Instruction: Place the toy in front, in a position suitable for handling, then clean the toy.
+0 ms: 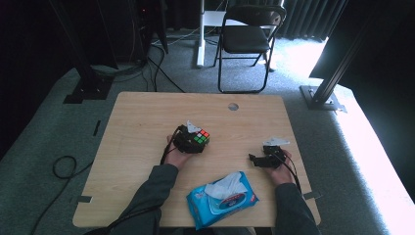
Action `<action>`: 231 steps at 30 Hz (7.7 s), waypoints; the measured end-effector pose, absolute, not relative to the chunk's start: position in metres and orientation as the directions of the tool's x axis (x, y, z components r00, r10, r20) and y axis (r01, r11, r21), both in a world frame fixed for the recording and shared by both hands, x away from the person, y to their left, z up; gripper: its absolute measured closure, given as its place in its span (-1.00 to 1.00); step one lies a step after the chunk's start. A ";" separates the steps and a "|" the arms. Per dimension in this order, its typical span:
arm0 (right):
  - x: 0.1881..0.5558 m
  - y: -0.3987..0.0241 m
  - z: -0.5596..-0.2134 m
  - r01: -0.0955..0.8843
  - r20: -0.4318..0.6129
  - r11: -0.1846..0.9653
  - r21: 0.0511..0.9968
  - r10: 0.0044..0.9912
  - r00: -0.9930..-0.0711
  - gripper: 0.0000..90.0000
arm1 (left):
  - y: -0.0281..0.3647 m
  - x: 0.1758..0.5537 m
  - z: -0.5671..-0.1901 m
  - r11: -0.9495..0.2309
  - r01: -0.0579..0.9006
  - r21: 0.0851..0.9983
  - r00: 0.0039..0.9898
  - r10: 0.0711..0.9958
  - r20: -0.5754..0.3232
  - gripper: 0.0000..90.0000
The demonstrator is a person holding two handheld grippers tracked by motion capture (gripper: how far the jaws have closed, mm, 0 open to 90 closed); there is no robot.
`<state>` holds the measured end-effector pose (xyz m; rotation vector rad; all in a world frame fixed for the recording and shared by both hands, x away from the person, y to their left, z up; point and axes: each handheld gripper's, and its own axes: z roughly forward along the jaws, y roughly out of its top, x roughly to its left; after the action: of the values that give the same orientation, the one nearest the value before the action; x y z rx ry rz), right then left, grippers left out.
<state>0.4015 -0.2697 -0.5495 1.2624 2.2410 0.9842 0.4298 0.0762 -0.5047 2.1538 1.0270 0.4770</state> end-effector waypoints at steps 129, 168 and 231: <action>0.402 -0.271 -0.550 0.577 0.006 0.358 0.734 0.846 -0.533 -0.55 | 0.073 0.302 -0.456 -0.474 0.346 0.810 0.815 0.580 -0.009 -0.14; 0.402 -0.271 -0.550 0.577 0.006 0.358 0.734 0.846 -0.533 -0.55 | 0.030 0.282 -0.481 -0.576 0.307 0.757 0.916 0.394 -0.072 0.67; 0.402 -0.271 -0.550 0.576 0.005 0.359 0.735 0.845 -0.534 -0.55 | 0.054 0.286 -0.455 -0.484 0.267 0.833 0.905 0.422 -0.045 0.98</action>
<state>0.4019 -0.2710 -0.5496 1.2442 2.2521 0.9895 0.2864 0.0545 -0.4552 2.1042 0.4934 0.2045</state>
